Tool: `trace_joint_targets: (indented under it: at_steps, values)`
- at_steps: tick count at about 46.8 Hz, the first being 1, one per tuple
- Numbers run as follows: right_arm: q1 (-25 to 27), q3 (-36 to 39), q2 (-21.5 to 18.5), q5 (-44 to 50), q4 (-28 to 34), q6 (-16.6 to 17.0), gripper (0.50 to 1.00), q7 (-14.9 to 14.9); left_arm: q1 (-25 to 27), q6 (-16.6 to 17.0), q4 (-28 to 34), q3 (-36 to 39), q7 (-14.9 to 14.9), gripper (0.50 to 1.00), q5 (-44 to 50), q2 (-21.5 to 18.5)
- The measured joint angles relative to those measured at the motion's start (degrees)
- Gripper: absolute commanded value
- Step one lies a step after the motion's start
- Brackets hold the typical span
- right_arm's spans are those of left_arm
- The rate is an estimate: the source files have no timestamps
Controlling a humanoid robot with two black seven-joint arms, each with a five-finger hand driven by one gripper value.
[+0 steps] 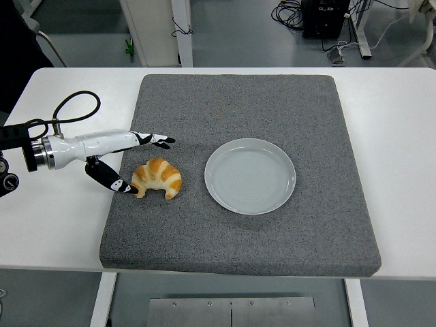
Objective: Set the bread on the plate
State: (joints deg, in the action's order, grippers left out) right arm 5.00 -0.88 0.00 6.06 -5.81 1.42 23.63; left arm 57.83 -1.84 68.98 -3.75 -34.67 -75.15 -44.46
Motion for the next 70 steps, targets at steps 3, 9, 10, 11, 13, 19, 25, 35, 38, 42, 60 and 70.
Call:
trace_joint_targets:
  at_steps: [3,9,10,11,13,19,25,35,38,42,60,70]
  values:
    - [0.0,0.0,0.0,0.0,0.0,0.0,1.0,0.0,0.0,1.0,0.0,1.1,0.3,0.916,0.0,0.8]
    - [0.0,0.0,0.0,0.0,0.0,0.0,1.0,0.0,0.0,1.8,0.0,1.4,1.5,0.916,0.1,1.9]
    - [0.0,0.0,0.0,0.0,0.0,0.0,1.0,0.0,0.0,1.8,0.0,1.4,1.7,0.916,0.1,2.0]
    - [0.0,0.0,0.0,0.0,0.0,0.0,1.0,0.0,0.0,1.9,0.0,1.4,1.9,0.916,0.1,2.2]
    - [0.0,0.0,0.0,0.0,0.0,0.0,1.0,0.0,0.0,2.1,0.0,1.4,2.1,0.915,0.2,2.4]
    - [0.0,0.0,0.0,0.0,0.0,0.0,1.0,0.0,0.0,2.8,-0.1,1.4,2.5,0.915,0.3,3.1]
    - [0.0,0.0,0.0,0.0,0.0,0.1,1.0,0.0,-0.5,3.6,-0.6,1.4,3.5,0.911,0.3,3.4]
    - [0.0,0.0,0.0,0.0,0.0,0.1,1.0,0.0,-0.7,4.7,-1.4,1.5,4.2,0.902,0.3,4.2]
    - [0.0,0.0,0.0,0.0,0.0,0.1,1.0,0.0,-0.9,4.8,-1.8,1.5,4.3,0.901,0.3,4.6]
    - [0.0,0.0,0.0,0.0,0.0,0.1,1.0,0.0,-1.2,4.9,-2.3,1.5,4.8,0.898,0.3,5.3]
    - [0.0,0.0,0.0,0.0,0.0,0.0,1.0,0.0,-1.9,6.3,-3.7,1.5,5.1,0.852,0.2,6.3]
    - [0.0,0.0,0.0,0.0,0.0,0.0,1.0,0.0,-1.9,6.5,-3.9,1.6,5.0,0.804,0.1,6.7]
